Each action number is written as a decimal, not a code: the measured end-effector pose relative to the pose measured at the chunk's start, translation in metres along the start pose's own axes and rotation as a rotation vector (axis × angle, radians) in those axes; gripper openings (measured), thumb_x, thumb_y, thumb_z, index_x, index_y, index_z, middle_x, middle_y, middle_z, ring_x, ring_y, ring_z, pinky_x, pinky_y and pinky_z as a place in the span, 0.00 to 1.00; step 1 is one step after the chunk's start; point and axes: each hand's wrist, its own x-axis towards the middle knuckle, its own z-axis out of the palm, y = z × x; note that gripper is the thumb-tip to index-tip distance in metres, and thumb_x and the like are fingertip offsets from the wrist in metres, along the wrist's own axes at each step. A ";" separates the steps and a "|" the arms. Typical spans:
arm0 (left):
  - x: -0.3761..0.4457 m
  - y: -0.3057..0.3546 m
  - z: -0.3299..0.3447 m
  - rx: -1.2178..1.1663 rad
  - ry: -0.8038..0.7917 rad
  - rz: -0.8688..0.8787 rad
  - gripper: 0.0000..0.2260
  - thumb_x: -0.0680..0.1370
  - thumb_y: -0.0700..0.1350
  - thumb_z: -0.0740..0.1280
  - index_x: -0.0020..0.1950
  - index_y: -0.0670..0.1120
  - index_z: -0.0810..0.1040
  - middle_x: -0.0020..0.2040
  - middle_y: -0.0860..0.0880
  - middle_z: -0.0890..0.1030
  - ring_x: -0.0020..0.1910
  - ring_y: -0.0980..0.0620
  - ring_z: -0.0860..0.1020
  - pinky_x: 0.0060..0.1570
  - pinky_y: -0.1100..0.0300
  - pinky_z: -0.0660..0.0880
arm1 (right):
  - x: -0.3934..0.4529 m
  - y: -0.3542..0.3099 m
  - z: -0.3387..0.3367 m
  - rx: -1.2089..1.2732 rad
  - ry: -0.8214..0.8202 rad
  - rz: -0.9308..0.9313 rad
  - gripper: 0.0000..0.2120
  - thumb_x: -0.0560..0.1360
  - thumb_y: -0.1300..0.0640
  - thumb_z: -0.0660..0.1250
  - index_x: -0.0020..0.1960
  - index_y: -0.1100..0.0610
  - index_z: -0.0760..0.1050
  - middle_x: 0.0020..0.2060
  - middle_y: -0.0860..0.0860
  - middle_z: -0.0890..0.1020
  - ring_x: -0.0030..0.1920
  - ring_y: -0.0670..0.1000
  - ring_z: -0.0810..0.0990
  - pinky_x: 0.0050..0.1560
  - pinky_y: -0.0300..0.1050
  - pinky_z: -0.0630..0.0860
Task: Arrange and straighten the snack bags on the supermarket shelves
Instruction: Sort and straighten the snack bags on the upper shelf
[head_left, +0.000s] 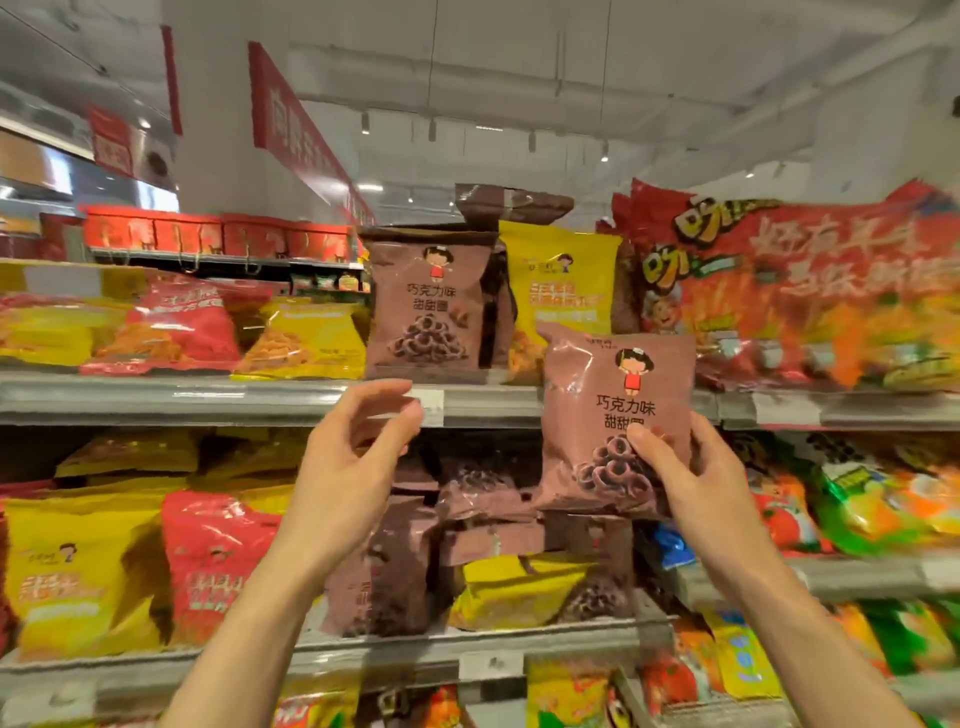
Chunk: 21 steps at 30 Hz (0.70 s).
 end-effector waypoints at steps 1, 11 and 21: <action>0.001 0.003 0.013 0.018 0.008 0.007 0.07 0.80 0.49 0.70 0.58 0.57 0.81 0.53 0.58 0.85 0.55 0.56 0.83 0.61 0.46 0.79 | 0.008 0.002 -0.011 0.001 -0.008 -0.002 0.10 0.77 0.46 0.71 0.57 0.42 0.79 0.50 0.40 0.87 0.52 0.44 0.85 0.59 0.53 0.80; 0.053 0.041 0.110 0.390 0.033 0.132 0.21 0.80 0.54 0.70 0.71 0.50 0.73 0.66 0.53 0.79 0.63 0.56 0.77 0.64 0.56 0.73 | 0.069 0.011 -0.060 0.073 -0.040 -0.063 0.10 0.78 0.47 0.70 0.58 0.40 0.76 0.52 0.40 0.85 0.52 0.41 0.84 0.55 0.46 0.80; 0.101 0.035 0.139 0.593 -0.045 0.028 0.28 0.79 0.57 0.70 0.75 0.48 0.67 0.52 0.53 0.82 0.54 0.46 0.82 0.59 0.47 0.77 | 0.085 0.018 -0.055 0.047 -0.068 -0.093 0.15 0.79 0.46 0.68 0.65 0.45 0.73 0.55 0.38 0.81 0.47 0.29 0.79 0.42 0.28 0.73</action>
